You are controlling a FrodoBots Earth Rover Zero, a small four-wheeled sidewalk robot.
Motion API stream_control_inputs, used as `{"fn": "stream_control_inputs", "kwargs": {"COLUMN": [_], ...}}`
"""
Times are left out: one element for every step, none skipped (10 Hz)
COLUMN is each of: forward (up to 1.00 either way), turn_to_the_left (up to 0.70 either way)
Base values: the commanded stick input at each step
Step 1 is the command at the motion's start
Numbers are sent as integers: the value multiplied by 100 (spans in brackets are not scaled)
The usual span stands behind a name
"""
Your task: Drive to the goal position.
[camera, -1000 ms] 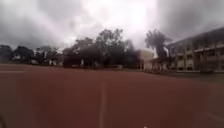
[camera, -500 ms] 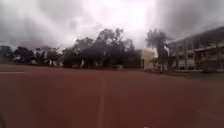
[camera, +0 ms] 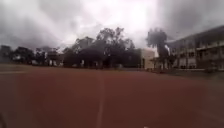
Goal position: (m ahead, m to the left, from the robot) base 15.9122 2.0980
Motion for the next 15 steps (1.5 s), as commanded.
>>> {"fn": "stream_control_inputs", "kwargs": {"forward": [67,67,67,67,67,67,67,67,67,67,67,67,67,67,67], "turn_to_the_left": [0,0,0,0,0,0,0,0,0,0,0,0,0,0,0]}}
